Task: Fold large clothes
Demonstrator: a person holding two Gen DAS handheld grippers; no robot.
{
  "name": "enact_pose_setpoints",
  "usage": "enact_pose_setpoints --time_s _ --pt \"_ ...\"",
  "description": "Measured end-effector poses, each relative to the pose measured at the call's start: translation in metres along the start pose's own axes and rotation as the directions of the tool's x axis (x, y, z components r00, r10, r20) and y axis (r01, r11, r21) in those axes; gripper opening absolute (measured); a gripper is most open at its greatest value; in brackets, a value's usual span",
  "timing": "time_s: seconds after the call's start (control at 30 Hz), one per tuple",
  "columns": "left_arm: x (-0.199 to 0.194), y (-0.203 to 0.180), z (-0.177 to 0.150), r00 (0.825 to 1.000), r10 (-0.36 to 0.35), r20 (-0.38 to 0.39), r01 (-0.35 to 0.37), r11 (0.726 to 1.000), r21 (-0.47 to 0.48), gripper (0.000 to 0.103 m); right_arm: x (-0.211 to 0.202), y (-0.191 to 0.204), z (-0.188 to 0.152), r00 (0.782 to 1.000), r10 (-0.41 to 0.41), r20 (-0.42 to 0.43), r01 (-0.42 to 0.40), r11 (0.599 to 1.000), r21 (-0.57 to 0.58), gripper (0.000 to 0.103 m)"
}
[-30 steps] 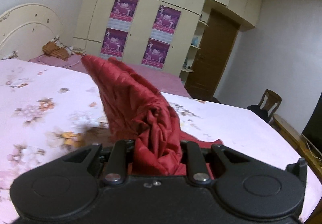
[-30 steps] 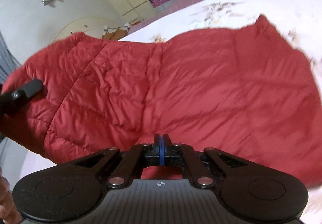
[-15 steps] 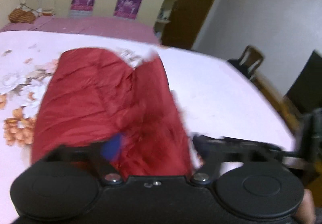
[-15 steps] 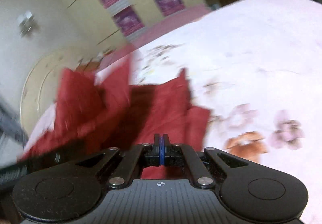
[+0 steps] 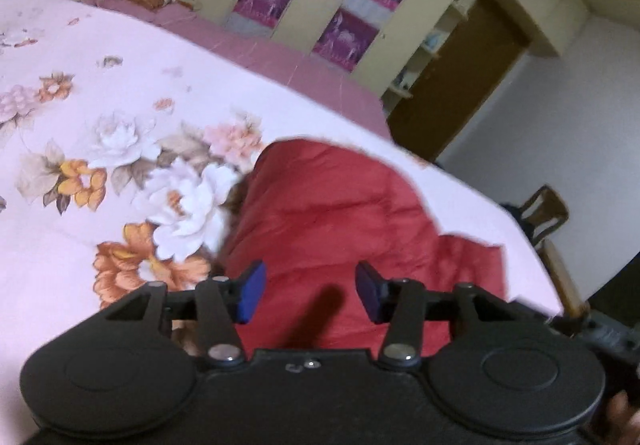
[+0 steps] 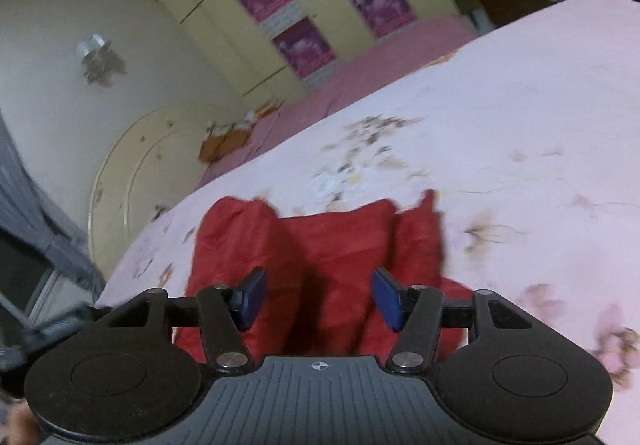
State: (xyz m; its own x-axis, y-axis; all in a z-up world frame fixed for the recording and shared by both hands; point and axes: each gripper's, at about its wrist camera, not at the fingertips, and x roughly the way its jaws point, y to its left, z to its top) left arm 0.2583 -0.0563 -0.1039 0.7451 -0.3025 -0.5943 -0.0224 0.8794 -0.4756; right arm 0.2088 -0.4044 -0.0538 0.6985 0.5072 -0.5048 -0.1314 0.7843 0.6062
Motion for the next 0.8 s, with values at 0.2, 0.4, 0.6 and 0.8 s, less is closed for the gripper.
enact_pose_setpoints --time_s 0.2,0.4,0.6,0.8 --pt "0.019 -0.007 -0.011 0.999 -0.03 -0.038 0.031 0.999 0.026 0.045 0.034 0.009 -0.005 0.987 -0.142 -0.071 0.137 0.988 -0.071 0.059" --pt "0.032 -0.013 -0.016 0.996 -0.024 -0.083 0.029 0.997 0.065 0.045 0.054 -0.026 -0.015 0.976 -0.115 -0.187 0.132 0.988 0.083 0.077" --pt "0.03 -0.009 -0.012 0.996 -0.04 -0.078 0.045 0.997 0.065 0.044 0.059 -0.02 -0.018 0.983 -0.058 -0.175 0.075 0.993 0.089 0.065" --pt "0.026 -0.013 -0.011 0.996 -0.061 -0.06 0.065 0.996 0.059 0.043 0.06 0.008 -0.012 0.99 -0.02 -0.14 0.011 0.998 -0.07 0.011"
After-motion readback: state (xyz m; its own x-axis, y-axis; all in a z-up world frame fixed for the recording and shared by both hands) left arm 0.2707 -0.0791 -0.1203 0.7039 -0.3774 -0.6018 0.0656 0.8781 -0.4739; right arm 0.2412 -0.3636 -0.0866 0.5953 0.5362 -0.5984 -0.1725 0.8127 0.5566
